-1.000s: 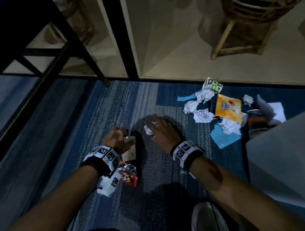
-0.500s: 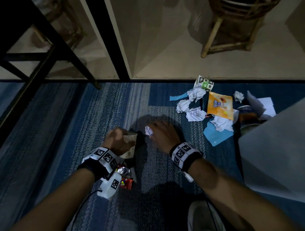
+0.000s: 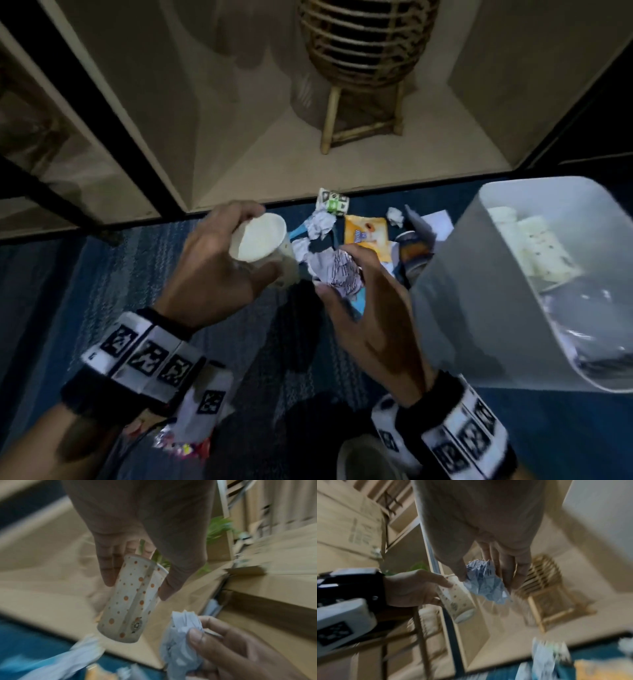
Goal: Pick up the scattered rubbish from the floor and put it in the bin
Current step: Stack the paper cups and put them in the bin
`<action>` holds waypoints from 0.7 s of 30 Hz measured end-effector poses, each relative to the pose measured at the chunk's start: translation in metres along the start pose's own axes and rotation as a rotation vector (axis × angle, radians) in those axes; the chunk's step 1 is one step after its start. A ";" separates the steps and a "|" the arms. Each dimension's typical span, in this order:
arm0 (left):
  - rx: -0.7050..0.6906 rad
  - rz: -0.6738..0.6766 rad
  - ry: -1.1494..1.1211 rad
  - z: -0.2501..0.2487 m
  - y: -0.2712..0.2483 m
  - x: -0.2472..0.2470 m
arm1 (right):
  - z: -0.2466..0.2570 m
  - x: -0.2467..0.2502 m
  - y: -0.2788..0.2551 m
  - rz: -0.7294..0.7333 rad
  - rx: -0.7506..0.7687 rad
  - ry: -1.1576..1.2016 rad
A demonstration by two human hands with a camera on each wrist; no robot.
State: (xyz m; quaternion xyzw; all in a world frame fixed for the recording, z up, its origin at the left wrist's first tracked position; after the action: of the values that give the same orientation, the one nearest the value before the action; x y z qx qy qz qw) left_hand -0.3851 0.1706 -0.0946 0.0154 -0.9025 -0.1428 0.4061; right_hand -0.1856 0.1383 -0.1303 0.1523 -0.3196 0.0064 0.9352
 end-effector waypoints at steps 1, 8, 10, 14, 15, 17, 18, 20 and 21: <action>-0.034 -0.006 -0.023 -0.019 0.008 0.001 | 0.003 0.018 -0.003 -0.042 0.013 0.014; -0.160 -0.025 -0.280 -0.137 0.045 -0.005 | 0.030 0.133 -0.019 -0.287 0.010 -0.006; -0.207 -0.024 -0.347 -0.164 0.053 -0.010 | 0.031 0.161 -0.024 -0.335 -0.020 -0.011; -0.324 -0.021 -0.351 -0.213 0.064 -0.028 | 0.016 0.217 -0.038 -0.481 -0.112 0.024; -0.349 0.006 -0.363 -0.223 0.066 -0.037 | 0.015 0.229 -0.044 -0.498 -0.117 -0.008; -0.374 0.084 -0.395 -0.239 0.068 -0.059 | 0.016 0.247 -0.058 -0.500 -0.108 -0.115; -0.377 0.126 -0.398 -0.245 0.068 -0.071 | 0.013 0.254 -0.063 -0.495 -0.116 -0.151; -0.393 0.192 -0.355 -0.255 0.067 -0.093 | 0.001 0.260 -0.072 -0.484 -0.152 -0.201; -0.409 0.218 -0.326 -0.258 0.065 -0.102 | -0.007 0.260 -0.076 -0.471 -0.172 -0.213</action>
State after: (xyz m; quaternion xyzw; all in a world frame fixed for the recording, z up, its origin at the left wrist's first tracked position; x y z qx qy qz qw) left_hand -0.1205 0.1841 0.0108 -0.1871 -0.9047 -0.2781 0.2631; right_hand 0.0335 0.0459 -0.0005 0.1421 -0.3713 -0.2544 0.8816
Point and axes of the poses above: each hand's wrist, its own y-axis towards the middle knuckle, its own x-axis out of the back of the hand, z = x × y, the point moved 10 cm from there along y, towards the middle knuckle, and after that the axes turned 3 degrees about -y, right-handed, at the moved point
